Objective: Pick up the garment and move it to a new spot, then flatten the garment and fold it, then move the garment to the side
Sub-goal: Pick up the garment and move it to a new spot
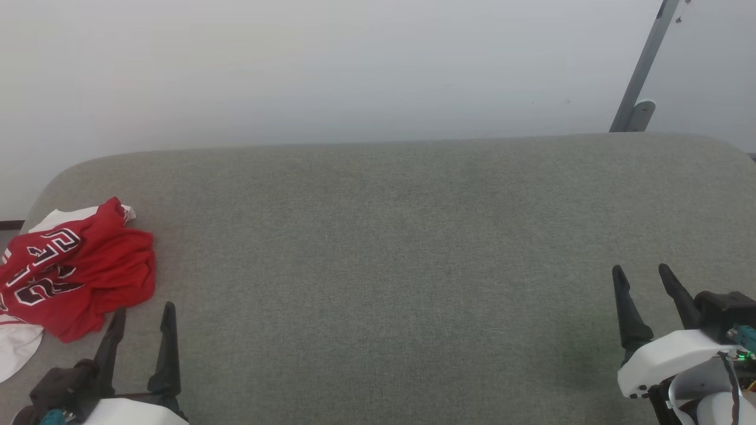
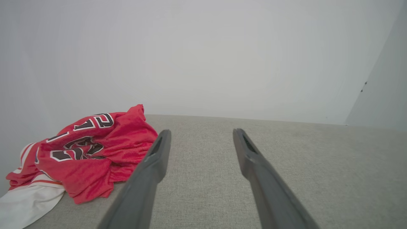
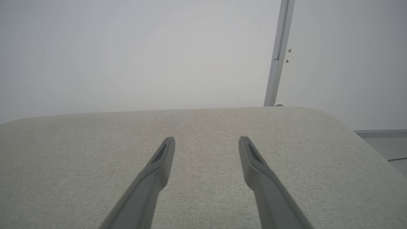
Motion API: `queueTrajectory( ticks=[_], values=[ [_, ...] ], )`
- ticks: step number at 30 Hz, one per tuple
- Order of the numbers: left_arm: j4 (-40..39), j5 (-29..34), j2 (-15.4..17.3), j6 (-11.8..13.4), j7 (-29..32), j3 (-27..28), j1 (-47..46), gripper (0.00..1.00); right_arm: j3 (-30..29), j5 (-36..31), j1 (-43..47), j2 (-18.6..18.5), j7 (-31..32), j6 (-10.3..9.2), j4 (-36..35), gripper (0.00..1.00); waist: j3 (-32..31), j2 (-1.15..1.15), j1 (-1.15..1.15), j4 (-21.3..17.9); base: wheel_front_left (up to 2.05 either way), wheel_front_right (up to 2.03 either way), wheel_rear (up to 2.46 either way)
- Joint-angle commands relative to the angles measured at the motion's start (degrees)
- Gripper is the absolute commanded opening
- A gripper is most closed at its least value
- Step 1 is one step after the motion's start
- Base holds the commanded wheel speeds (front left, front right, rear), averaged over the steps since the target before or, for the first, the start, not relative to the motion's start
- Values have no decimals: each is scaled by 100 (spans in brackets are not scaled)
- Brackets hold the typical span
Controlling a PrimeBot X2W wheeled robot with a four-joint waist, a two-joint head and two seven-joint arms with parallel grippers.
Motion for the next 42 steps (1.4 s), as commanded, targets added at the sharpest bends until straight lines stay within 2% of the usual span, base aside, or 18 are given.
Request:
queueTrajectory(
  ticks=[1,9,21,28,35,42],
  values=[
    [18,-17,-19,-17,-27,11,-67,100,22,-15,43,1,-28,2,-33,100,3,0,0,13,0,0,0],
    [180,-88,-40,2,-27,129,-178,100,232,29,36,6,-9,2,-31,100,-83,0,0,379,0,0,0],
    [273,-116,117,31,-27,271,-152,100,832,112,-104,16,4,2,147,100,-329,0,0,1466,0,0,0],
    [264,-195,187,45,-10,332,-14,100,1046,165,-158,63,-62,1,295,100,-431,0,0,1973,0,0,0],
    [233,-250,217,47,20,336,27,100,1108,156,-185,83,-111,1,382,100,-425,0,0,2147,0,0,0],
    [387,-245,333,62,135,258,-328,100,1092,147,-255,9,-83,1,371,100,-266,0,0,2031,0,0,0]
  ],
)
